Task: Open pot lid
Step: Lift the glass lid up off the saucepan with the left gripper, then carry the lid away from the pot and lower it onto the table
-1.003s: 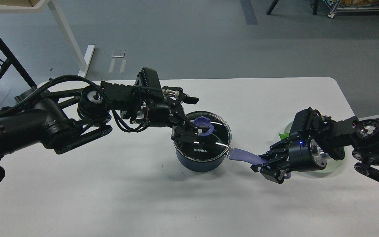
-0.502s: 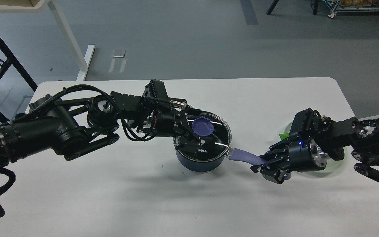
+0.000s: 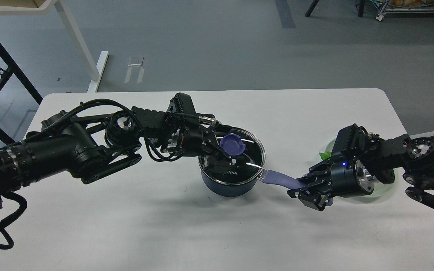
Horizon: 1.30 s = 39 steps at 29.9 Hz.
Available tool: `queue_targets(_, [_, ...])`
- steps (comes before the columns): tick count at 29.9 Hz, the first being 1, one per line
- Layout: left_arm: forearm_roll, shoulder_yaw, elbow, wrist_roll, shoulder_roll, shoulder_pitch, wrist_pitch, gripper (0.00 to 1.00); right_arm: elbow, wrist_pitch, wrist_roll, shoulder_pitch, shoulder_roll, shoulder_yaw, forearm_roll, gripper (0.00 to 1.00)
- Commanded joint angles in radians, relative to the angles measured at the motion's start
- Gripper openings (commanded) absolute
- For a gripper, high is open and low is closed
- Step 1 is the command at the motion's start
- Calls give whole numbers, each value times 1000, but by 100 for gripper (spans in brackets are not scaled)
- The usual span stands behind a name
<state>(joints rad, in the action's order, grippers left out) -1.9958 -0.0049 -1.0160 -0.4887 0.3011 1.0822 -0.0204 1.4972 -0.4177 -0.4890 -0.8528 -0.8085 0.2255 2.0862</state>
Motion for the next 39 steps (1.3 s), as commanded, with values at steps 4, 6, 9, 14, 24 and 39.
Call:
queue_targets(4, [-1,5,33,0,-2,-18,66,68,0,-1,0,0,0,0,0,32])
queue_targets(6, [0,5,33,0,-3,-16,66,54,0,0,0,0,0,0,0,32])
queue_targets(9, [0,5,31,0,-8,-16,68,38,0,-1,0,0,0,0,0,32])
queue_targets(14, [0,3,19,0,-3,-15,66,34,0,1,0,0,0,0,0,32])
queue_targets(24, [57,0,-70,0,91,7,63,34,0,1,0,0,-1,0,0,32])
queue_targets(39, [146,2,-248,0,607,-79,137,35,-2,1,0,3,-1,0,0,32])
